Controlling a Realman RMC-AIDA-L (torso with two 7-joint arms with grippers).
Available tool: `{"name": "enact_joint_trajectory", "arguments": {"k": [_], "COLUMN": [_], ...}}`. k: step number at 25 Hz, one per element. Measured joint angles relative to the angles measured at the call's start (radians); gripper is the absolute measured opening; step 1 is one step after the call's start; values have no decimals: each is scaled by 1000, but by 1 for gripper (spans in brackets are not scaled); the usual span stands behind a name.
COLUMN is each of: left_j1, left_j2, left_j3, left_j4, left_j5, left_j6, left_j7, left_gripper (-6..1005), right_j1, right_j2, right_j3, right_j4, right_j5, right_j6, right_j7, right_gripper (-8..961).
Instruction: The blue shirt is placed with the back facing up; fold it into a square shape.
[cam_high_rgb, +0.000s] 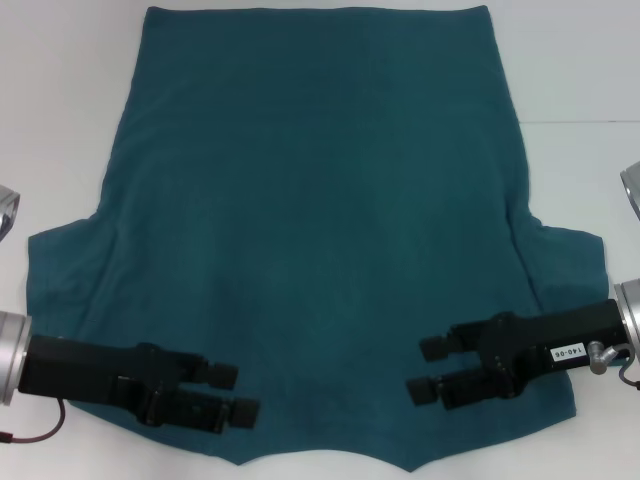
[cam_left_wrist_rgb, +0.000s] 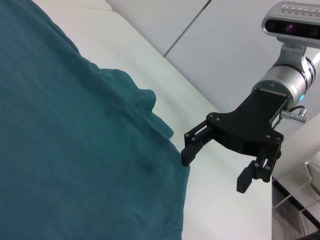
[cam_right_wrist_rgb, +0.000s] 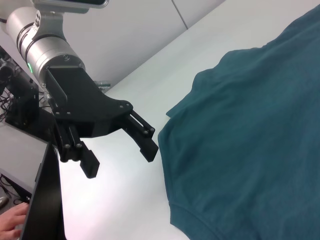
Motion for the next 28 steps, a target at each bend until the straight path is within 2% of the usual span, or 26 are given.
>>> {"name": "enact_joint_trajectory", "arguments": {"k": [13, 15, 18, 21, 26, 28], "left_j1": [0, -2, -10, -16, -16, -9], "left_j2": [0, 0, 0, 11, 43, 47], "left_j3": [-4, -32, -145, -256, -412, -464], "left_j4": [0, 0, 0, -14, -80, -92], "left_j5": [-2, -4, -6, -7, -17, -20], "left_j6": [6, -14, -105, -211, -273, -297], "left_j7": [-3, -29, -140, -299, -454, -475], "left_gripper": [843, 843, 842, 842, 843, 843], "right_j1": [-3, -3, 2, 14, 63, 83], "right_j2": [0, 0, -8, -43, -146, -175], "right_j3": [2, 29, 100, 168, 191, 189], "right_j4": [0, 0, 5, 46, 184, 210], "right_j5": [1, 8, 31, 68, 120, 121], "right_j6": [-1, 24, 98, 195, 279, 313], "right_j7": [8, 39, 145, 315, 487, 528], "right_gripper": [853, 853, 853, 852, 852, 852]}}
